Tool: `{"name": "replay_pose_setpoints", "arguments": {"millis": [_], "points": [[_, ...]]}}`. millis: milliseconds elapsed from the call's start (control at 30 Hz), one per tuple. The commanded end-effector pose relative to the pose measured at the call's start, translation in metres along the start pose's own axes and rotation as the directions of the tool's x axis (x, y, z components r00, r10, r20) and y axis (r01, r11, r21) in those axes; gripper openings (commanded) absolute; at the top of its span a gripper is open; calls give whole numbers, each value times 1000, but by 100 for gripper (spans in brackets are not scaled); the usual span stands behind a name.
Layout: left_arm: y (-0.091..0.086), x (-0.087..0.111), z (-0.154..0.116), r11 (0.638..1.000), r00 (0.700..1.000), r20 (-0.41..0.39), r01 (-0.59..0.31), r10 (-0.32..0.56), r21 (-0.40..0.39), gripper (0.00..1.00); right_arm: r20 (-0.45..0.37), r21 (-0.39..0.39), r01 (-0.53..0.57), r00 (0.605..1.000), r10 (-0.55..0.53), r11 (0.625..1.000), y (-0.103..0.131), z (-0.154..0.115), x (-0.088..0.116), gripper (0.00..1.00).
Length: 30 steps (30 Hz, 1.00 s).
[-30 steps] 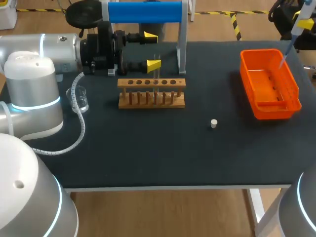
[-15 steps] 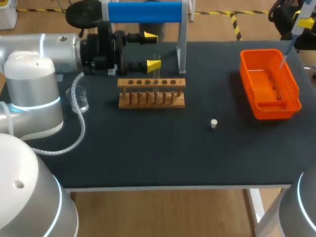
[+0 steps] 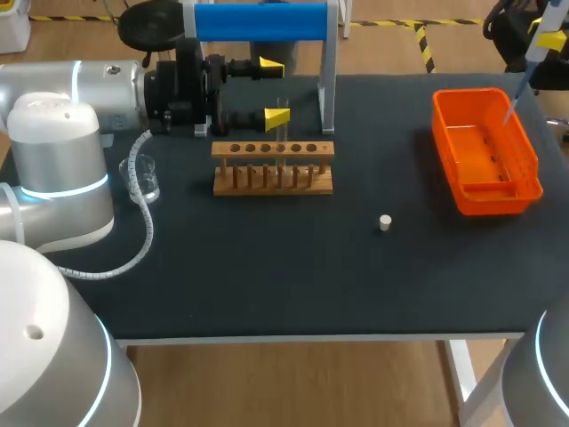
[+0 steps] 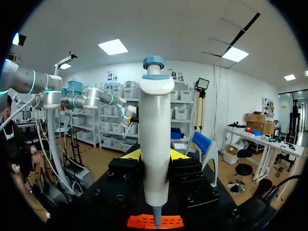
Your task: Invert the test tube, pick up the pipette, mount the tip to pipette, aspirate from beaker and dispense into the tube, eject the tip, return the pipette, and cap with the stopper.
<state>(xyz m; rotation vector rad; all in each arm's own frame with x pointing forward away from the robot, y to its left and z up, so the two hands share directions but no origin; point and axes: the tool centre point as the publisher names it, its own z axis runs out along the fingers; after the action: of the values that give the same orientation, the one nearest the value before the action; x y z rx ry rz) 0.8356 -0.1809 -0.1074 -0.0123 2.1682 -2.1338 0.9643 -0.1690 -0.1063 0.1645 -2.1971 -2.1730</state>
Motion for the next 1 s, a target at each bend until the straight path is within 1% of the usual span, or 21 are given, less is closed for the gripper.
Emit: {"name": "replay_pose_setpoints", "arguments": {"millis": [33,133,267,333,367,500,600,767,833,1000], "points": [[0,0,0,1000,1000,2,-1,1,2,100,-1,4,0,1000,0,1000,1,-1,0,0],[0,0,0,1000,1000,2,-1,1,2,100,-1,4,0,1000,0,1000,1,-1,0,0],[-10,-10,20,999,1000,-2,-29,29,18,100,-1,4,0,1000,0,1000,1,-1,0,0],[-15,-14,34,1000,1000,17,-9,9,3,100,-1,4,0,1000,0,1000,1,-1,0,0],[-19,-16,41,1000,1000,7,-14,14,1,100,-1,4,0,1000,0,1000,1,-1,0,0],[-32,-20,70,1000,1000,8,-9,9,-19,100,-1,4,0,1000,0,1000,1,-1,0,0],[-43,-23,91,999,1000,7,-22,22,-29,100,-1,4,0,1000,0,1000,1,-1,0,0],[-63,-29,129,998,999,-21,-45,44,-39,100,-1,4,0,1000,0,1000,1,-1,0,0],[-70,-32,144,998,999,-28,-42,41,-41,100,-1,4,0,1000,0,1000,1,-1,0,0],[-84,-39,184,999,995,-93,-35,33,-26,100,-1,4,0,1000,0,1000,1,-1,0,0]]}}
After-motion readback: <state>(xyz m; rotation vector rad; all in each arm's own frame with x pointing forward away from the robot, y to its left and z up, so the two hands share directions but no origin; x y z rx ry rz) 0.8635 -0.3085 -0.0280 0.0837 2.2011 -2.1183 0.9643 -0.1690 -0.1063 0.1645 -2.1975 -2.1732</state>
